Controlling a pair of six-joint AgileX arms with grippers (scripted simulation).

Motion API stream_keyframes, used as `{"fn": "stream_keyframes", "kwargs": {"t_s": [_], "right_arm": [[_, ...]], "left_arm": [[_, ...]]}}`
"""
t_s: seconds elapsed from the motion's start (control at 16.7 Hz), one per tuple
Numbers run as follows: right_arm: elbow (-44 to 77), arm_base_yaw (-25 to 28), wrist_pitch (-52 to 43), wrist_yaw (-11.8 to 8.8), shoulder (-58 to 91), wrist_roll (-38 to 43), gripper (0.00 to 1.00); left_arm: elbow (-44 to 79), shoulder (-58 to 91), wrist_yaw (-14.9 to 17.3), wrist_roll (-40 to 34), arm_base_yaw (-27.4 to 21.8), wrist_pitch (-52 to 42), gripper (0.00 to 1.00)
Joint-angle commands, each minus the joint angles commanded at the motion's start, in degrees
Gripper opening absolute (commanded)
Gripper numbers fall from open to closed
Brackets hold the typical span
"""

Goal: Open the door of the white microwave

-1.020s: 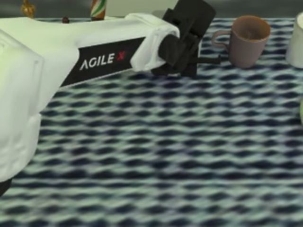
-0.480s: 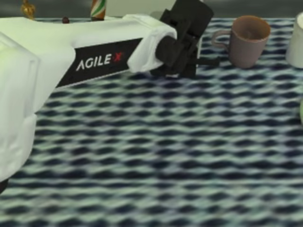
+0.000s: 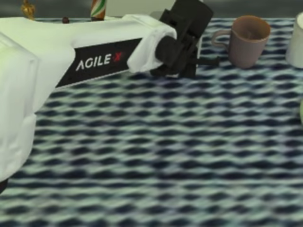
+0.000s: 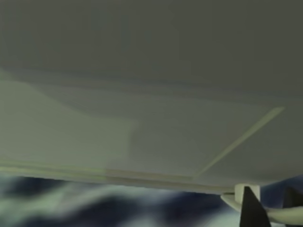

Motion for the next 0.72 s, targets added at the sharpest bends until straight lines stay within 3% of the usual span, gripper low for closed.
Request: {"fn": "stream_keyframes", "kwargs": {"t_s": [0.72], "right_arm": [[0.0,0.0,0.0,0.0,0.0,0.0,1.0]], "left_arm": [[0.05,0.1,0.44,-0.13,-0.45,0.09,0.0]]}}
